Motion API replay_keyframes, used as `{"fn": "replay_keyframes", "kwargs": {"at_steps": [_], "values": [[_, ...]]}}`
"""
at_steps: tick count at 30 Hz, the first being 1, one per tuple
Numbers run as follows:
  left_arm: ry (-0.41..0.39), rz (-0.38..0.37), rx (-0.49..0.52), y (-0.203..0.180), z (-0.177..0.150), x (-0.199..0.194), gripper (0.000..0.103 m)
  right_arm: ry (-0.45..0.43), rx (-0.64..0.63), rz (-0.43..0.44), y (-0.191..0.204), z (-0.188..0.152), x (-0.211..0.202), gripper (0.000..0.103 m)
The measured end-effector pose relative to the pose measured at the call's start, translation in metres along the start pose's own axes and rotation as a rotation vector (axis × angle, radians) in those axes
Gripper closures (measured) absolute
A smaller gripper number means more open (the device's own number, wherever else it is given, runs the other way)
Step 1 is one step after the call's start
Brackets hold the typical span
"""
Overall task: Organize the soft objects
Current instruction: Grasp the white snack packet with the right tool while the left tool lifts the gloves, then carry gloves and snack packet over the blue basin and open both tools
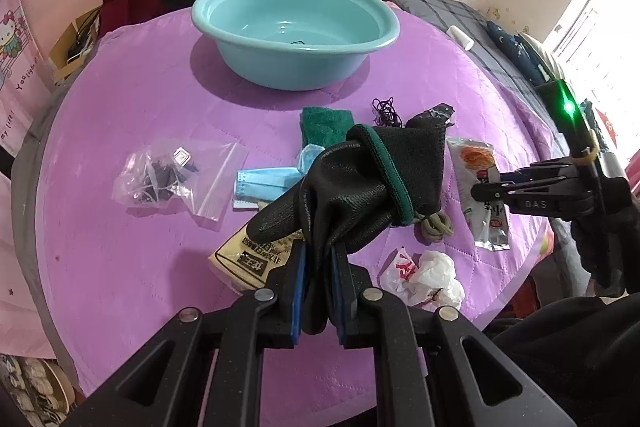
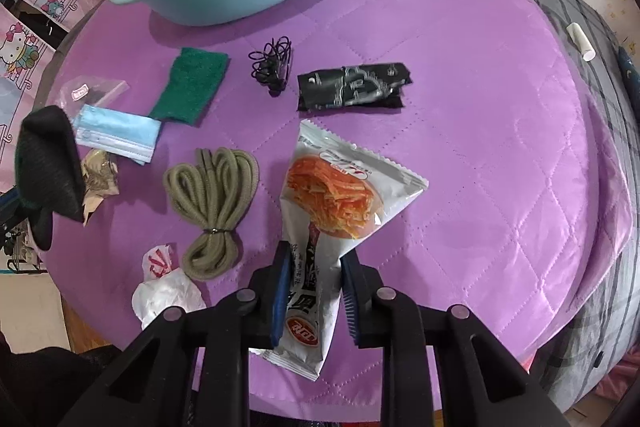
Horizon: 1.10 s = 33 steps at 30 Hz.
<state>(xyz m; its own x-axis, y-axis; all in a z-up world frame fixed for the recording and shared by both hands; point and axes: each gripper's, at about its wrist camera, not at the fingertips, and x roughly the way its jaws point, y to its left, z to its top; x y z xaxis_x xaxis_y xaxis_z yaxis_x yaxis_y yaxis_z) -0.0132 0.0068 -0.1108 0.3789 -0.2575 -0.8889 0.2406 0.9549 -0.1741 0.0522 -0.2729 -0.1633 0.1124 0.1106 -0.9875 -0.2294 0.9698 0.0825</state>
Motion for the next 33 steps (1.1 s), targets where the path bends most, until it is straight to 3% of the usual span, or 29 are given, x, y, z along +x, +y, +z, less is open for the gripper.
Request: {"fn": "replay_keyframes", "kwargs": {"at_steps": [11,17,26,33], "values": [[-0.047,-0.004,0.033,0.000,0.015,-0.012,0.090,-0.086,-0.036,-0.007,0.019,-0.004,-0.052,0.079],[-0.092,-0.001,0.055,-0.001,0.037,-0.027,0.090,-0.143,-0.053,-0.002,0.026,0.010,-0.084,0.079],[-0.132,0.022,0.072,0.002,0.069,-0.035,0.090,-0.208,-0.074,0.014,0.028,0.047,-0.119,0.079],[-0.163,0.025,0.083,0.005,0.108,-0.035,0.090,-0.243,-0.092,0.010,0.033,0.104,-0.127,0.079]]}}
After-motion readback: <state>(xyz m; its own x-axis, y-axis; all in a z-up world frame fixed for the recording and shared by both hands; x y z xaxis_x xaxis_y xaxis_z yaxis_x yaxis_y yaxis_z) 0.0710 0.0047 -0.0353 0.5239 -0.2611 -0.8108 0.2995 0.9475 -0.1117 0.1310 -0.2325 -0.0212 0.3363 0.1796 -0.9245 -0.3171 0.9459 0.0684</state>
